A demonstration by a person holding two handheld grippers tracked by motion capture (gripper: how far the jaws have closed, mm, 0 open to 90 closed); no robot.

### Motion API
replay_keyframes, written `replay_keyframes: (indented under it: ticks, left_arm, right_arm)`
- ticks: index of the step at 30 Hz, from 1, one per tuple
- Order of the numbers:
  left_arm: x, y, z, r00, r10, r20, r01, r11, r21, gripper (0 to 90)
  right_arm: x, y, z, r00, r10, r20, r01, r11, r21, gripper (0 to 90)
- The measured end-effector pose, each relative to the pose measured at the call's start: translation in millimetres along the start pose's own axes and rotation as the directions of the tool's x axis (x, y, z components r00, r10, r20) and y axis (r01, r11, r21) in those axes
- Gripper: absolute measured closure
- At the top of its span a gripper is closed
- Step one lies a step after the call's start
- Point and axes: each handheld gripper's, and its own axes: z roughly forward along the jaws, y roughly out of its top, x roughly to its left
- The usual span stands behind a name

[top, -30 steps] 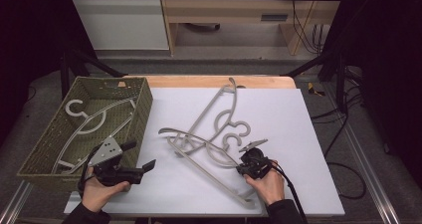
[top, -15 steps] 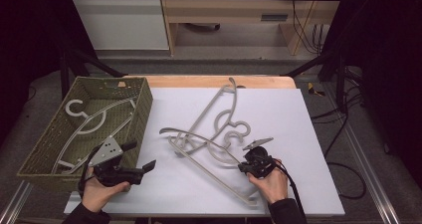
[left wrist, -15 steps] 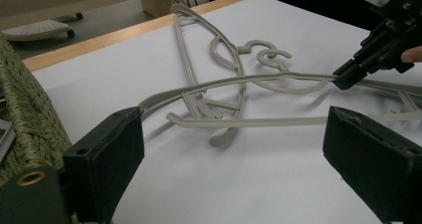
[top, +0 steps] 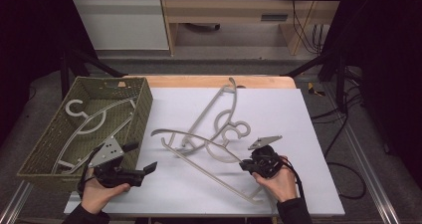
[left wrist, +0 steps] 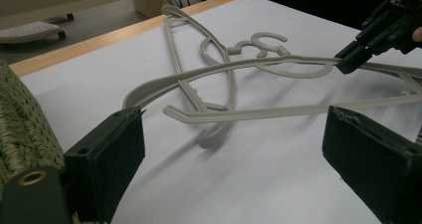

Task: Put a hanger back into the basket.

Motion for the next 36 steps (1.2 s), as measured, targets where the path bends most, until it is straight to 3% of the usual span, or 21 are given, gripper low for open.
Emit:
replay_keyframes:
  ticks: [3,5,13,22,25,29,31,36]
  left_arm:
    - [-4.2,6.2,-1.3,0.9999,0.011,0.014,-0.011,0.9999,0.003,9.2]
    - [-5.7,10.6,-1.9,0.9996,0.02,0.021,-0.02,0.9998,0.007,9.0]
    - [-10.2,34.7,1.4,0.9968,0.069,0.039,-0.07,0.997,0.031,8.8]
    - [-14.6,54.2,22.2,0.9877,0.13,0.087,-0.139,0.9844,0.109,10.4]
    - [-14.3,57.2,31.8,0.9839,0.146,0.103,-0.161,0.974,0.16,12.6]
    - [-15.9,57.5,47.3,0.9757,0.175,0.132,-0.201,0.9543,0.221,17.5]
    - [-17.8,56.5,54.2,0.9698,0.194,0.148,-0.227,0.9408,0.252,20.6]
    - [-23.7,53.2,69.3,0.9463,0.267,0.182,-0.314,0.8922,0.324,27.5]
  right_arm:
    - [0.6,1.4,-6.3,0.998,-0.063,-0.007,0.063,0.998,-0.015,82.6]
    - [3.5,3.5,-11.0,0.9977,-0.066,-0.017,0.066,0.998,-0.013,82.6]
    - [13.8,13.2,-28.0,0.9854,-0.164,-0.047,0.162,0.986,-0.032,82.5]
    - [18.5,13.8,-33.4,0.9732,-0.215,-0.082,0.214,0.977,-0.026,82.5]
    - [20.0,13.5,-33.7,0.9714,-0.222,-0.085,0.221,0.975,-0.017,82.5]
    - [21.4,12.6,-33.9,0.9638,-0.245,-0.105,0.246,0.969,-0.01,82.5]
    - [22.2,12.5,-33.5,0.962,-0.25,-0.11,0.251,0.968,-0.01,82.5]
    - [24.7,12.3,-33.7,0.9595,-0.259,-0.11,0.261,0.965,-0.002,82.5]
